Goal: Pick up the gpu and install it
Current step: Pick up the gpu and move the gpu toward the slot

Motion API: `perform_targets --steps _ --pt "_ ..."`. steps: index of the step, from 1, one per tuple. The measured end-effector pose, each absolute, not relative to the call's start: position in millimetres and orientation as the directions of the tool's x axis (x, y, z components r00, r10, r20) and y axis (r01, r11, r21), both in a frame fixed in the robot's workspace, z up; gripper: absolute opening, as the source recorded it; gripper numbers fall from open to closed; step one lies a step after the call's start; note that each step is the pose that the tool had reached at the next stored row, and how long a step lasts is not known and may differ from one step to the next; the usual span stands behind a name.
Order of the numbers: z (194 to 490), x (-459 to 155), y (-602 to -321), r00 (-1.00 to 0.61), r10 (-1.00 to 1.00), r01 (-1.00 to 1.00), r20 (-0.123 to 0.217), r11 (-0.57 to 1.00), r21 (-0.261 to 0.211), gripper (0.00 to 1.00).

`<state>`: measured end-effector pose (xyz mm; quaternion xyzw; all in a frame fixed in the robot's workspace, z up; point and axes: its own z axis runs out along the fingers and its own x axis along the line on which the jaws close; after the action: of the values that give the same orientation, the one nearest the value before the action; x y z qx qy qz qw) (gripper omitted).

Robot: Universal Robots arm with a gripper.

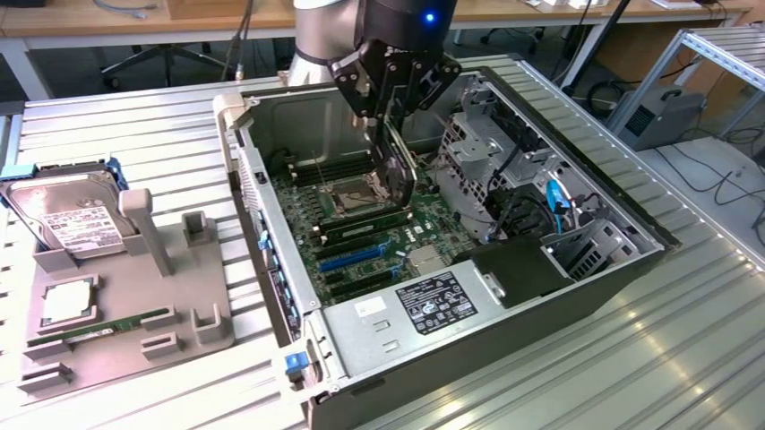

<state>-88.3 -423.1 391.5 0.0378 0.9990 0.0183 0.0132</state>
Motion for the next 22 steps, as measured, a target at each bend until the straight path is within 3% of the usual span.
perform_targets --steps 22 --pt "383 -62 -423 -0.997 0.076 0.075 -0.025 0.997 0.035 0.27"
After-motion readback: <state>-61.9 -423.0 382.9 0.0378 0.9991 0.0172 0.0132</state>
